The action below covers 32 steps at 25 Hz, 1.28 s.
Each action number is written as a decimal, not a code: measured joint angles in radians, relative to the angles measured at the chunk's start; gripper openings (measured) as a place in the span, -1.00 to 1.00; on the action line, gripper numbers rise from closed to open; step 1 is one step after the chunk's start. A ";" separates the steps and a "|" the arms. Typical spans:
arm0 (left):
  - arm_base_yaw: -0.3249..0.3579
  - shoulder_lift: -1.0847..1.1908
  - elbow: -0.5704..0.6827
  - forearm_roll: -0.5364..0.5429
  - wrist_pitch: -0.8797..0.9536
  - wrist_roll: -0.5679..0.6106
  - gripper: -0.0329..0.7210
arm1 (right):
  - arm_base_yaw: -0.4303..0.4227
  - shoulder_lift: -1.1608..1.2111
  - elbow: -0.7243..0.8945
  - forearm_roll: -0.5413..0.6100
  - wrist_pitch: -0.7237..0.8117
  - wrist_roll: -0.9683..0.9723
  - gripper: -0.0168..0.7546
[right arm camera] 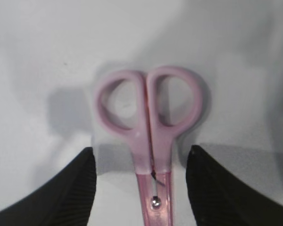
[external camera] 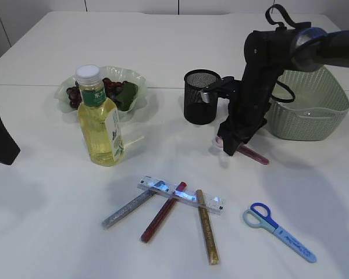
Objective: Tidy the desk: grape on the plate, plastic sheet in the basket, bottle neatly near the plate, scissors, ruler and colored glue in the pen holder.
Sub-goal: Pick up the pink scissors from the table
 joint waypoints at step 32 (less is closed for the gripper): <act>0.000 0.000 0.000 0.000 -0.011 0.000 0.52 | 0.039 0.007 0.000 -0.068 -0.014 0.030 0.23</act>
